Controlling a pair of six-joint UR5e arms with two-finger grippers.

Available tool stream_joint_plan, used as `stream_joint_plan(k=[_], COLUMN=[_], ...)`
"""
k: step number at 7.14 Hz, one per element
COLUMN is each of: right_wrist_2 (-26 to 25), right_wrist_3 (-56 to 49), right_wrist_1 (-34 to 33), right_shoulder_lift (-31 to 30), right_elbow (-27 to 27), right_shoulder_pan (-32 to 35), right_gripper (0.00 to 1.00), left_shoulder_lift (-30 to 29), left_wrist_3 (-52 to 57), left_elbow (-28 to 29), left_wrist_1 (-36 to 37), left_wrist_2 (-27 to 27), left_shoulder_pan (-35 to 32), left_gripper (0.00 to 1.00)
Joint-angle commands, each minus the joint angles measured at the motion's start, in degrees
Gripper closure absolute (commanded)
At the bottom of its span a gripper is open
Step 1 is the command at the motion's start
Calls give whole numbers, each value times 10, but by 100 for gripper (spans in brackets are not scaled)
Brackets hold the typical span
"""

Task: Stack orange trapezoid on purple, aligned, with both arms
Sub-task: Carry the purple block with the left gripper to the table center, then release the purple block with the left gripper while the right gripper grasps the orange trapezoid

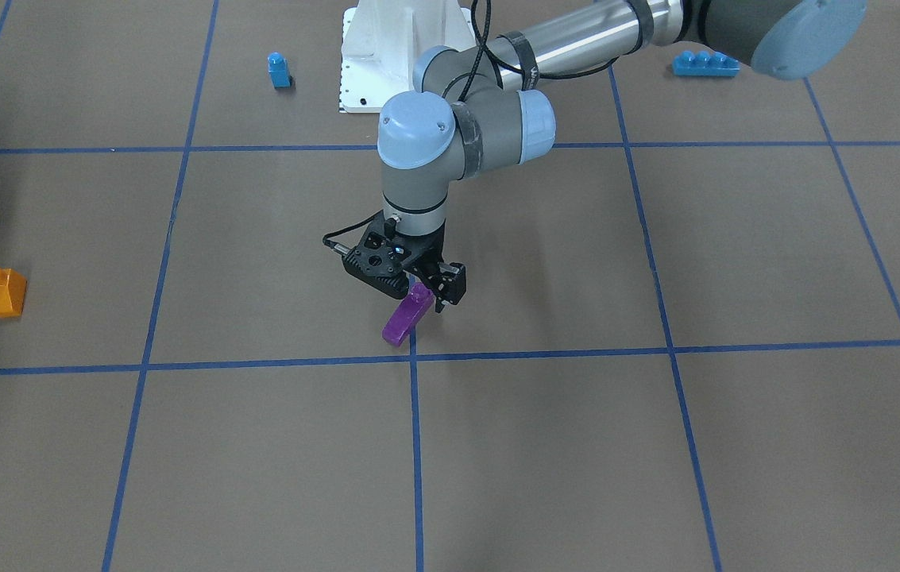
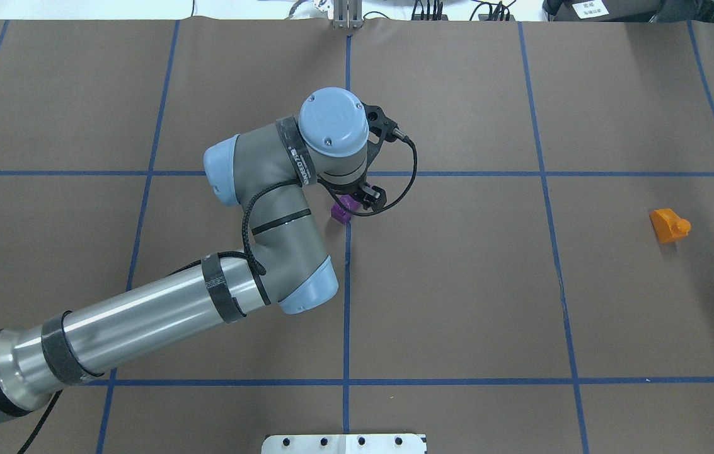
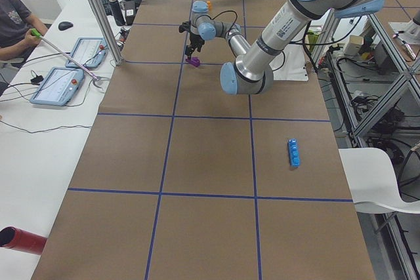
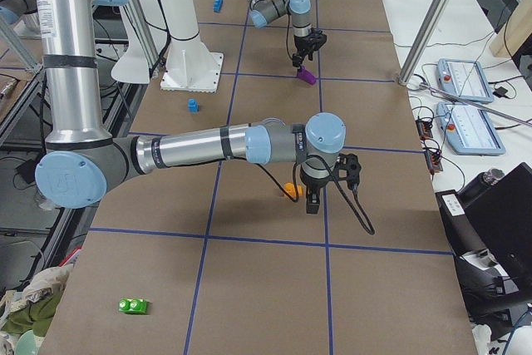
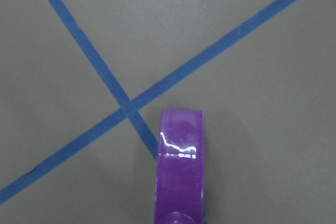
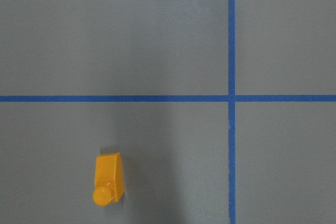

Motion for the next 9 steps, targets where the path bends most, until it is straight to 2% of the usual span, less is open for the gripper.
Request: stream_joint_plan(k=[1, 2, 3, 4, 9], right_wrist_2=[-51, -74, -88, -98, -116], right_wrist_3=[168, 242, 297, 299, 300], right_wrist_1=[173, 276, 330, 346, 350], right_shoulder_lift=[-32, -58, -76, -80, -46], right_elbow=[1, -4, -4, -9, -90], right_shoulder_pan=[-80, -130, -181, -213, -280], right_gripper=[0, 0, 0, 0, 0], left_shoulder_lift=[-8, -8, -4, -2, 21], left_wrist_3=[-5, -5, -5, -5, -5], left_elbow=[-30, -64, -102, -125, -153], left_wrist_1=[22, 66, 97, 126, 130], left_wrist_2=[-55, -56, -56, -56, -56], left_shoulder_pan=[-41, -48, -54, -58, -58], left_gripper=[0, 0, 0, 0, 0])
